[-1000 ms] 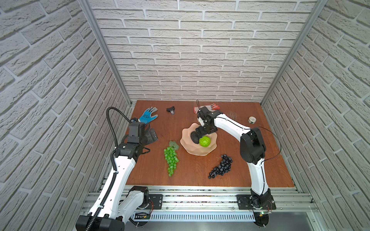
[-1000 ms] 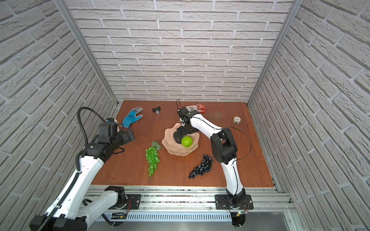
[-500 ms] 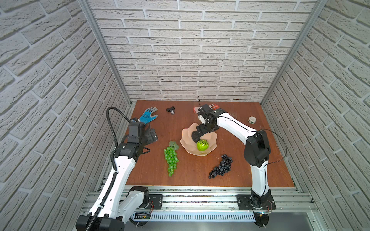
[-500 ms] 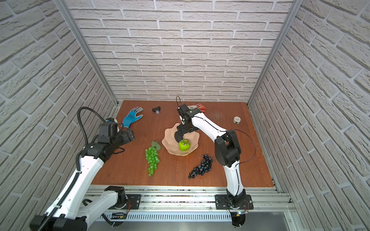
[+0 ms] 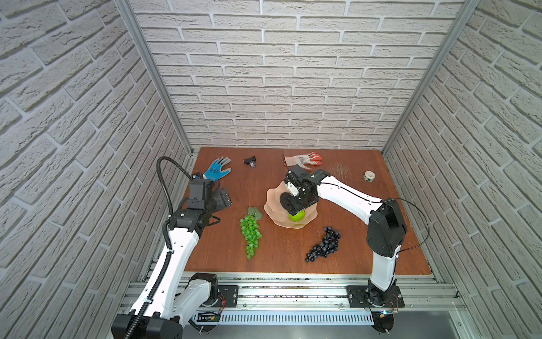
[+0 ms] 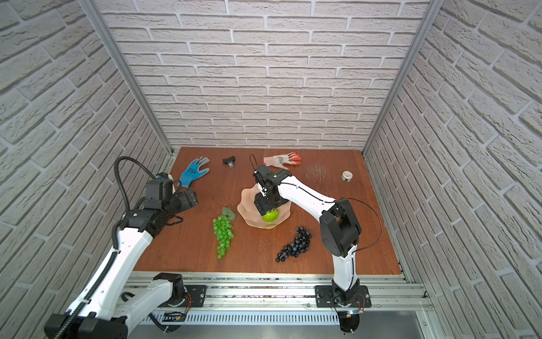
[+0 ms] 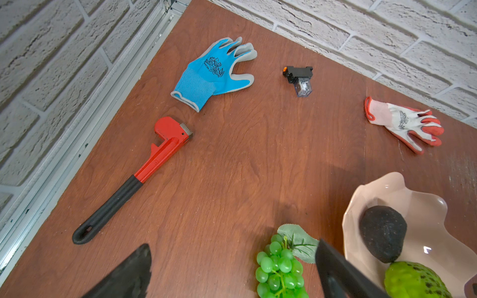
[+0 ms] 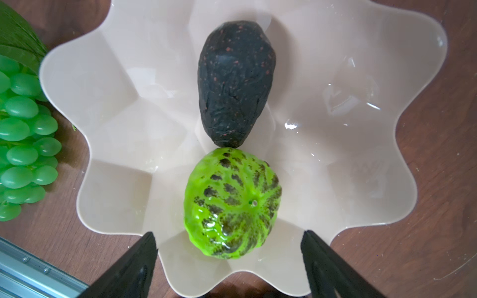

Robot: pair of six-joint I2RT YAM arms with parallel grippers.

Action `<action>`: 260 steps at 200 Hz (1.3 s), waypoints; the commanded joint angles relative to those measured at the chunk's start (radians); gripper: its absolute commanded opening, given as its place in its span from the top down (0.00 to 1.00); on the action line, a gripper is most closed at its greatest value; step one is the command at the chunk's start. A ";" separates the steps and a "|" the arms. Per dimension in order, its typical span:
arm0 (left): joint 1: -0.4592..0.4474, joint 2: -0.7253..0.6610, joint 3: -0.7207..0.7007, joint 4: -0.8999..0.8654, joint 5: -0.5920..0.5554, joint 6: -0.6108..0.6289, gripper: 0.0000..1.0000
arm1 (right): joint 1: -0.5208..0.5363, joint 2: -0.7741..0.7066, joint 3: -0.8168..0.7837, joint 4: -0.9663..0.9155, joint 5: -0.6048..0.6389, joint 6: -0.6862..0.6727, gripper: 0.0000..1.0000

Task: Arrange fruit in a fruit bowl
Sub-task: Pick up the fruit from the fruit bowl.

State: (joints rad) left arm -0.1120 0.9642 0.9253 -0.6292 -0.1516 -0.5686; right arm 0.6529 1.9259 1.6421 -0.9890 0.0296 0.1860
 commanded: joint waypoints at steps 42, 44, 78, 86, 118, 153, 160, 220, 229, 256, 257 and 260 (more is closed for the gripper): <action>0.006 -0.008 -0.004 0.016 -0.005 0.016 0.02 | 0.016 0.086 -0.035 0.041 0.010 0.012 0.12; 0.006 -0.009 -0.005 0.015 -0.005 0.016 0.02 | 0.016 0.090 -0.034 0.041 0.009 0.011 0.12; 0.006 -0.021 -0.005 0.005 -0.018 0.022 0.02 | 0.017 0.117 -0.030 0.061 0.018 0.005 0.15; 0.006 -0.021 -0.005 0.004 -0.020 0.022 0.02 | 0.017 0.124 -0.029 0.062 0.022 0.004 0.16; 0.008 -0.016 -0.001 0.003 -0.022 0.023 0.02 | 0.016 0.141 -0.016 0.053 0.051 -0.003 0.23; 0.008 -0.009 -0.001 0.006 -0.023 0.021 0.02 | 0.016 0.113 -0.031 0.074 0.089 -0.004 0.32; 0.007 -0.007 0.000 0.006 -0.020 0.019 0.02 | 0.017 0.112 -0.028 0.073 0.099 -0.007 0.35; 0.008 -0.010 0.001 0.002 -0.023 0.021 0.02 | 0.014 0.112 0.033 0.033 0.180 -0.055 0.37; 0.008 -0.010 0.001 0.002 -0.023 0.019 0.02 | 0.014 0.122 0.050 0.023 0.207 -0.070 0.37; 0.008 -0.004 0.004 0.001 -0.023 0.015 0.02 | 0.012 0.157 0.099 0.005 0.272 -0.121 0.36; 0.008 -0.004 0.004 0.001 -0.022 0.015 0.02 | 0.011 0.158 0.101 0.004 0.273 -0.123 0.36; 0.008 -0.004 0.004 0.000 -0.023 0.015 0.02 | 0.010 0.162 0.107 0.003 0.279 -0.127 0.36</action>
State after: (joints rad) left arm -0.1112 0.9577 0.9249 -0.6334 -0.1577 -0.5529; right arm 0.6640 2.0720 1.6951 -0.9611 0.2264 0.1150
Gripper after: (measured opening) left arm 0.982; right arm 0.771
